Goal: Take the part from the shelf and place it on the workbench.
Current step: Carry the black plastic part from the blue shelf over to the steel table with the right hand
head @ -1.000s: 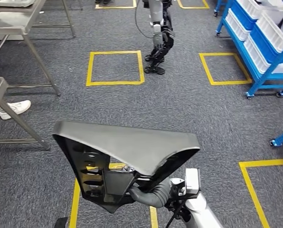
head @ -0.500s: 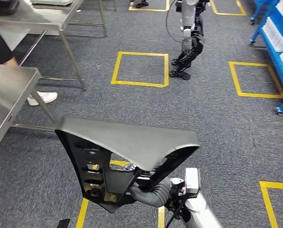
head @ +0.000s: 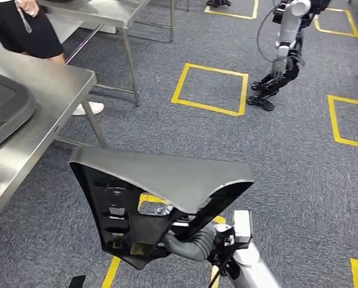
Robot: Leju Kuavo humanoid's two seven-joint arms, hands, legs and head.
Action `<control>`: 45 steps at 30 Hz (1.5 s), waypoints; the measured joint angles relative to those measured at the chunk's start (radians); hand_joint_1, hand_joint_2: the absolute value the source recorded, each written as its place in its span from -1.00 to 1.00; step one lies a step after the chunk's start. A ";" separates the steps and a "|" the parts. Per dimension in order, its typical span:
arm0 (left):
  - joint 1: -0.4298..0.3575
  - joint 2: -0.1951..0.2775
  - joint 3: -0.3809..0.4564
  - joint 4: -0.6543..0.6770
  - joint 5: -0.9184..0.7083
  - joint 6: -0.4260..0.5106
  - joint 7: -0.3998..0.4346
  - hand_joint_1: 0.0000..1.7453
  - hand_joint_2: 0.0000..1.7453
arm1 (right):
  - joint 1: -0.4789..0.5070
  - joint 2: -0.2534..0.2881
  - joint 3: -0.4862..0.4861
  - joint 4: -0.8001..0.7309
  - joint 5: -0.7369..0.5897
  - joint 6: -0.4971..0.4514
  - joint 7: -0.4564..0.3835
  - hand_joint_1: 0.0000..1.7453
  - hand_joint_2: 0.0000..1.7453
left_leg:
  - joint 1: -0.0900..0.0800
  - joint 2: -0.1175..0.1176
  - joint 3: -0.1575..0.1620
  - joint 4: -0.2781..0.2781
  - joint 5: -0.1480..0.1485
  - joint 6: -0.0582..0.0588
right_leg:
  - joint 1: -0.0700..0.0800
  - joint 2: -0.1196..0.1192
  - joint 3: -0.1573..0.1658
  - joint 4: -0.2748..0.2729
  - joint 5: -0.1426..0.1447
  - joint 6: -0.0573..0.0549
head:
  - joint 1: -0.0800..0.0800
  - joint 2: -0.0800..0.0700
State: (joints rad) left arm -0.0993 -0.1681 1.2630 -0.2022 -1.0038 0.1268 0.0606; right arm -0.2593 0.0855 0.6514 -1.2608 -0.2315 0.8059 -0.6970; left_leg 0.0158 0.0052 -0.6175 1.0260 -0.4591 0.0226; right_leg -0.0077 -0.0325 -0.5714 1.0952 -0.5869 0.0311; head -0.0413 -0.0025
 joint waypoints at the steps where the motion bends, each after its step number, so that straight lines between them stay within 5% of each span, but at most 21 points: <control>1: -0.001 0.001 0.000 0.000 0.000 0.000 0.003 -1.00 1.00 | -0.001 0.001 0.000 0.006 -0.001 0.001 0.000 1.00 1.00 | -0.002 -0.010 0.000 0.000 0.001 0.004 | 0.000 0.016 -0.034 0.074 -0.036 -0.001 | 0.001 0.000; 3: -0.002 0.002 0.000 0.000 -0.002 0.000 0.004 -1.00 1.00 | -0.001 0.002 0.000 0.019 -0.002 0.001 -0.001 1.00 1.00 | -0.009 -0.033 0.000 0.000 0.002 0.009 | 0.001 0.027 -0.093 0.195 -0.074 -0.006 | 0.001 0.000; 4: -0.001 0.002 0.000 0.000 -0.004 0.000 0.005 -1.00 1.00 | -0.001 0.003 0.000 0.025 -0.002 0.001 -0.001 1.00 1.00 | -0.012 -0.046 0.000 0.001 0.002 0.011 | 0.002 0.029 -0.101 0.205 -0.064 -0.010 | 0.001 0.000; 8: -0.001 0.002 0.000 0.000 -0.010 0.000 0.005 -1.00 1.00 | -0.007 0.008 0.001 0.035 -0.003 0.004 -0.001 1.00 1.00 | -0.016 -0.095 0.004 0.001 0.005 0.010 | 0.013 0.083 0.001 -0.029 0.067 -0.040 | 0.000 0.000; 10: -0.001 0.002 0.000 0.000 -0.010 0.000 0.005 -1.00 1.00 | -0.011 0.010 0.002 0.038 -0.004 0.006 -0.001 1.00 1.00 | -0.012 -0.113 -0.001 0.001 0.009 0.003 | 0.017 0.103 0.024 -0.081 0.079 -0.049 | 0.000 0.000; 12: 0.002 0.002 0.000 0.000 -0.010 0.000 0.005 -1.00 1.00 | -0.015 0.015 0.002 0.041 -0.004 0.007 -0.002 1.00 1.00 | -0.009 -0.126 -0.008 0.000 0.013 -0.007 | 0.015 0.086 0.027 -0.095 0.083 -0.051 | 0.001 0.000; 14: 0.004 0.003 0.000 0.000 -0.010 0.001 0.005 -1.00 1.00 | -0.018 0.023 0.002 0.042 -0.005 0.007 -0.002 1.00 1.00 | -0.013 -0.095 -0.025 0.028 -0.010 -0.015 | 0.010 0.062 0.033 -0.114 0.093 -0.055 | -0.001 0.000; 16: 0.001 0.004 0.000 0.000 -0.010 0.002 0.005 -1.00 1.00 | -0.019 0.026 0.002 0.045 -0.005 0.008 -0.003 1.00 1.00 | -0.013 -0.044 -0.074 0.132 -0.071 -0.025 | 0.008 0.034 0.035 -0.124 0.098 -0.057 | -0.003 0.000; 18: -0.001 0.004 0.000 0.000 -0.010 0.002 0.005 -1.00 1.00 | -0.017 0.026 0.002 0.049 -0.005 0.008 -0.003 1.00 1.00 | -0.004 -0.024 -0.128 0.252 -0.118 -0.036 | 0.008 0.006 0.033 -0.123 0.097 -0.056 | -0.004 0.000; 19: 0.001 0.004 0.000 0.000 -0.010 0.002 0.005 -1.00 1.00 | -0.016 0.026 0.002 0.051 -0.005 0.007 -0.003 1.00 1.00 | 0.001 -0.020 -0.135 0.270 -0.117 -0.042 | 0.007 -0.007 0.033 -0.123 0.096 -0.055 | -0.004 0.000; 20: 0.002 0.005 0.000 0.000 -0.010 0.002 0.005 -1.00 1.00 | -0.016 0.026 0.002 0.052 -0.005 0.007 -0.003 1.00 1.00 | 0.006 -0.015 -0.120 0.246 -0.098 -0.047 | 0.006 -0.019 0.033 -0.121 0.094 -0.051 | -0.004 0.000; 22: 0.002 0.006 0.000 0.000 -0.010 0.002 0.005 -1.00 1.00 | -0.017 0.027 0.002 0.053 -0.005 0.007 -0.003 1.00 1.00 | 0.012 0.017 -0.047 0.111 -0.039 -0.057 | 0.003 -0.038 0.035 -0.114 0.086 -0.039 | -0.004 0.000; 25: 0.000 0.007 0.000 0.000 -0.010 0.001 0.005 -1.00 1.00 | -0.018 0.027 0.002 0.053 -0.005 0.007 -0.003 1.00 1.00 | 0.007 0.046 0.007 0.003 -0.011 -0.042 | 0.008 -0.058 0.035 -0.102 0.075 -0.020 | -0.003 0.000; 27: 0.001 0.007 0.000 0.000 -0.010 0.001 0.005 -1.00 1.00 | -0.019 0.027 0.002 0.053 -0.005 0.008 -0.003 1.00 1.00 | 0.002 0.028 0.005 0.004 -0.009 -0.024 | 0.006 -0.067 0.037 -0.101 0.072 -0.011 | -0.001 0.000; 29: 0.002 0.009 0.000 0.000 -0.010 0.002 0.005 -1.00 1.00 | -0.020 0.027 0.003 0.052 -0.004 0.008 -0.003 1.00 1.00 | 0.001 0.011 0.005 0.002 -0.007 -0.011 | -0.001 -0.041 0.030 -0.076 0.048 -0.004 | 0.000 0.000; 32: -0.001 0.010 0.000 0.000 -0.010 0.002 0.004 -1.00 1.00 | -0.018 0.024 0.003 0.052 -0.004 0.009 -0.003 1.00 1.00 | -0.002 -0.016 0.005 0.001 -0.005 0.003 | -0.003 0.019 -0.054 0.111 -0.047 -0.003 | 0.001 0.000; 34: -0.001 0.010 0.000 0.000 -0.010 0.002 0.003 -1.00 1.00 | -0.015 0.022 0.003 0.053 -0.004 0.009 -0.003 1.00 1.00 | -0.009 -0.040 0.006 0.002 -0.005 0.008 | 0.001 0.028 -0.108 0.209 -0.068 -0.012 | 0.001 0.000; 36: -0.001 0.010 0.000 0.000 -0.010 0.002 0.004 -1.00 1.00 | -0.014 0.020 0.003 0.053 -0.004 0.009 -0.003 1.00 1.00 | -0.014 -0.066 0.008 0.002 -0.004 0.010 | 0.008 0.038 -0.092 0.151 -0.010 -0.027 | 0.001 0.000; 39: -0.002 0.008 0.000 0.000 -0.010 0.002 0.004 -1.00 1.00 | -0.015 0.019 0.004 0.051 -0.004 0.010 -0.003 1.00 1.00 | -0.013 -0.102 0.006 0.003 -0.003 0.008 | 0.018 0.099 -0.012 -0.047 0.088 -0.052 | 0.000 0.000; 42: 0.003 0.006 0.000 0.000 -0.010 0.001 0.005 -1.00 1.00 | -0.014 0.019 0.004 0.049 -0.003 0.010 -0.003 1.00 1.00 | -0.006 -0.129 -0.002 0.000 0.002 -0.004 | 0.022 0.104 0.005 -0.087 0.094 -0.059 | 0.002 0.000; 45: 0.003 0.008 0.000 0.000 -0.011 0.001 0.005 -1.00 1.00 | -0.014 0.023 0.004 0.044 -0.002 0.010 -0.003 1.00 1.00 | -0.011 -0.084 -0.024 0.042 -0.032 -0.017 | 0.014 0.066 0.019 -0.115 0.102 -0.060 | 0.000 0.000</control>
State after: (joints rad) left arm -0.0965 -0.1605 1.2631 -0.2019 -1.0147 0.1281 0.0655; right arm -0.2736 0.1084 0.6550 -1.2169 -0.2336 0.8164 -0.6998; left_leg 0.0052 -0.0784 -0.6419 1.0678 -0.4910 0.0053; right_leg 0.0064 0.0336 -0.5524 0.9805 -0.4847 -0.0286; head -0.0416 -0.0025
